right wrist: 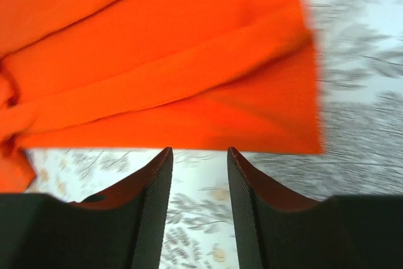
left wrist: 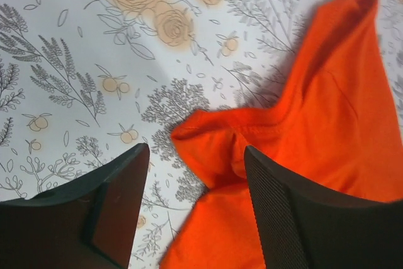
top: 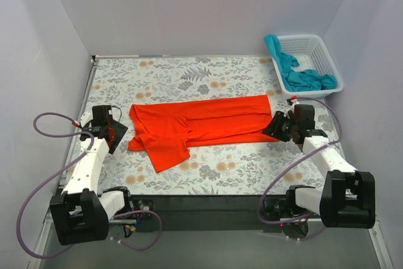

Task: Fold and stack the t-shirts
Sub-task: Fold the tshirt

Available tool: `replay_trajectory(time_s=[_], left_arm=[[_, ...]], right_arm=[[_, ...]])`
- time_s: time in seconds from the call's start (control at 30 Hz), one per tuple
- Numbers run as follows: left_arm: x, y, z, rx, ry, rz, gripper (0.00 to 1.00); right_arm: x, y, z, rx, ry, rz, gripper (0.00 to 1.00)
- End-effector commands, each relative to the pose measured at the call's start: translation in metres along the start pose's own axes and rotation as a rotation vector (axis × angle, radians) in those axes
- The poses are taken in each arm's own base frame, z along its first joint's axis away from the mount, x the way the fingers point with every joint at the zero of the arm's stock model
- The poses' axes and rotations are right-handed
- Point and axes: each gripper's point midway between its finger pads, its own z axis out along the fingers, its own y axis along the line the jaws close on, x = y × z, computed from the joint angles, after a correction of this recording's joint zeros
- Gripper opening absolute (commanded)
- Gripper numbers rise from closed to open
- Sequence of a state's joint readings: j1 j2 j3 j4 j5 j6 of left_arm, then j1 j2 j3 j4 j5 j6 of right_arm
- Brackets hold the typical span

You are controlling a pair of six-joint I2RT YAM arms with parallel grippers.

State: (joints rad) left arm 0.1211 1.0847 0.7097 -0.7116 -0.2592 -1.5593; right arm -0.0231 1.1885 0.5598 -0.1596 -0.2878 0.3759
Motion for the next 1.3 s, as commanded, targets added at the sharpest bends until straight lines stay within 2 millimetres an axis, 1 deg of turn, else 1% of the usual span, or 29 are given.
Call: replay_trajectory(time_s=[0.0,0.03,0.1,0.13,0.17,0.2,0.27,0.3,0.33,0.37,0.4,0.43,0.47,0.5,0.53,0.57,0.63,0.67,0.73,0.83,0.87,0.93,0.97,1.07,1.1,1.13,1.17,1.2,1.27], left_arm=[[0.014,-0.007,-0.024,0.061,0.088,0.05,0.62],[0.023,-0.006,-0.026,0.069,0.116,0.06,0.64],[0.048,-0.009,-0.031,0.106,0.209,0.078,0.73],[0.065,-0.002,-0.029,0.096,0.257,0.091,0.73],[0.081,-0.004,-0.032,0.109,0.298,0.125,0.73],[0.091,-0.001,-0.031,0.101,0.319,0.139,0.73],[0.114,0.004,-0.03,0.079,0.356,0.169,0.73],[0.121,0.004,-0.03,0.081,0.372,0.178,0.73],[0.125,0.005,-0.03,0.074,0.378,0.171,0.73],[0.131,0.008,-0.03,0.062,0.39,0.186,0.73],[0.133,0.01,-0.029,0.054,0.39,0.186,0.73],[0.134,0.01,-0.029,0.054,0.389,0.189,0.71],[0.135,0.01,-0.028,0.052,0.39,0.192,0.71],[0.138,0.011,-0.027,0.044,0.396,0.196,0.7],[0.14,0.013,-0.027,0.038,0.402,0.197,0.7],[0.144,0.013,-0.027,0.037,0.412,0.208,0.7],[0.152,0.017,-0.024,0.023,0.433,0.222,0.68],[0.156,0.019,-0.024,0.016,0.44,0.235,0.64],[0.159,0.022,-0.023,0.0,0.449,0.238,0.59],[0.159,0.022,-0.021,-0.005,0.441,0.239,0.55],[0.16,0.021,-0.021,0.0,0.439,0.24,0.54],[0.162,0.023,-0.019,-0.006,0.446,0.247,0.49],[0.164,0.024,-0.018,-0.013,0.452,0.249,0.47],[0.163,0.02,-0.018,0.002,0.449,0.256,0.27],[0.161,0.018,-0.019,0.011,0.442,0.259,0.2],[0.158,0.016,-0.018,0.014,0.423,0.261,0.05],[0.153,0.009,-0.02,0.036,0.408,0.267,0.0],[0.149,0.003,-0.022,0.05,0.394,0.271,0.0],[0.139,-0.006,-0.023,0.061,0.353,0.277,0.0]], right_arm=[[0.006,0.055,-0.006,-0.127,0.012,-0.123,0.5],[0.022,0.079,-0.006,-0.199,0.053,-0.171,0.51],[0.036,0.106,-0.002,-0.285,0.084,-0.187,0.53],[0.054,0.126,-0.003,-0.351,0.128,-0.217,0.53],[0.065,0.134,0.001,-0.375,0.159,-0.221,0.53],[0.075,0.157,0.001,-0.445,0.171,-0.241,0.53],[0.093,0.173,0.009,-0.487,0.221,-0.251,0.53],[0.101,0.181,0.011,-0.505,0.244,-0.245,0.52],[0.108,0.202,0.009,-0.557,0.252,-0.282,0.53],[0.121,0.203,0.018,-0.551,0.295,-0.286,0.52],[0.126,0.211,0.02,-0.566,0.306,-0.299,0.52],[0.133,0.227,0.019,-0.603,0.313,-0.325,0.52],[0.137,0.233,0.021,-0.616,0.322,-0.333,0.52],[0.146,0.233,0.029,-0.608,0.354,-0.338,0.52],[0.156,0.239,0.029,-0.623,0.377,-0.35,0.51],[0.156,0.25,0.031,-0.649,0.371,-0.36,0.51],[0.172,0.254,0.039,-0.652,0.415,-0.37,0.5],[0.178,0.257,0.046,-0.65,0.432,-0.37,0.5],[0.186,0.262,0.049,-0.659,0.456,-0.377,0.49],[0.199,0.267,0.058,-0.658,0.485,-0.384,0.46],[0.206,0.264,0.064,-0.644,0.504,-0.384,0.45],[0.21,0.27,0.067,-0.653,0.515,-0.389,0.44],[0.214,0.268,0.071,-0.644,0.525,-0.39,0.43],[0.217,0.269,0.075,-0.636,0.526,-0.389,0.38],[0.217,0.269,0.076,-0.637,0.527,-0.391,0.32],[0.215,0.27,0.077,-0.635,0.519,-0.392,0.27],[0.213,0.272,0.077,-0.636,0.509,-0.395,0.21],[0.211,0.273,0.077,-0.638,0.501,-0.398,0.09],[0.203,0.28,0.075,-0.646,0.471,-0.406,0.01]])
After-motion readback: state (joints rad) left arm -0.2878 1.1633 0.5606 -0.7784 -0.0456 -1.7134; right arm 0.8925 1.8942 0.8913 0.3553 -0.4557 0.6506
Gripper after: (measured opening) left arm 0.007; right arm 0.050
